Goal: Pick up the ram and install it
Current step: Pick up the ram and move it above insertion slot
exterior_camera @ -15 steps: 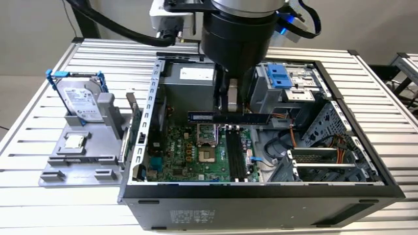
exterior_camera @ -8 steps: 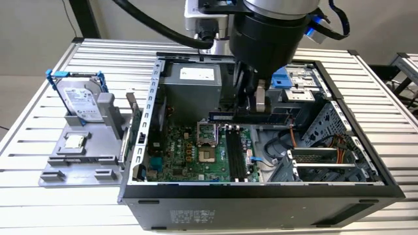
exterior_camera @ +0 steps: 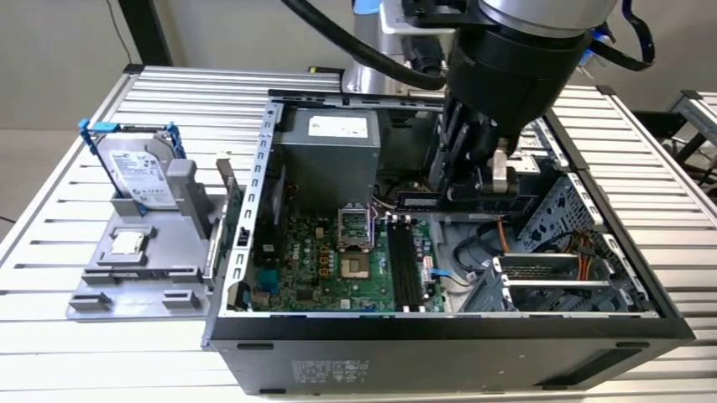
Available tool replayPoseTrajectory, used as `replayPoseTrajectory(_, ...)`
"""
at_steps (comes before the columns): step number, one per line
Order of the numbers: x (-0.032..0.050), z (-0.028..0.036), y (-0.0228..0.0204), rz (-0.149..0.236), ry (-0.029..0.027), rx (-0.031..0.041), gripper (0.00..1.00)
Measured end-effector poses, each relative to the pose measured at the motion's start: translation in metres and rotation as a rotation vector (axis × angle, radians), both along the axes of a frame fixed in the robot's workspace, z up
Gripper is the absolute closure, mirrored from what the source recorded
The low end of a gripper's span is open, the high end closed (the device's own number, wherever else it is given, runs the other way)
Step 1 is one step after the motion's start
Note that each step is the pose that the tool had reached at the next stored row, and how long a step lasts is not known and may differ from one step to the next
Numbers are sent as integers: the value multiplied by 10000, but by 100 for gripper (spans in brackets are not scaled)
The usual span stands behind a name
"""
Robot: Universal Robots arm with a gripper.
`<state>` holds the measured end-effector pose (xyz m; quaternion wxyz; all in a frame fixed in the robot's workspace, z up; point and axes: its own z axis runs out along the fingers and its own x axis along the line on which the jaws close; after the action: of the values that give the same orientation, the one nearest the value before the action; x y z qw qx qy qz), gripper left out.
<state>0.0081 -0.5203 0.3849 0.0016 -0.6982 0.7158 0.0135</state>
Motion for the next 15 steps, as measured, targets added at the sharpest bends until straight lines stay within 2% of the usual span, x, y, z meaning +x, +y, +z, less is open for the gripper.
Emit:
replayPoseTrajectory(2,68,0,0,0,0,-1,100)
replayPoseTrajectory(10,68,-1,2,-1,-2,1,100)
replayPoseTrajectory(12,68,0,45,0,-2,0,100)
replayPoseTrajectory(15,68,0,168,1,-2,-1,100)
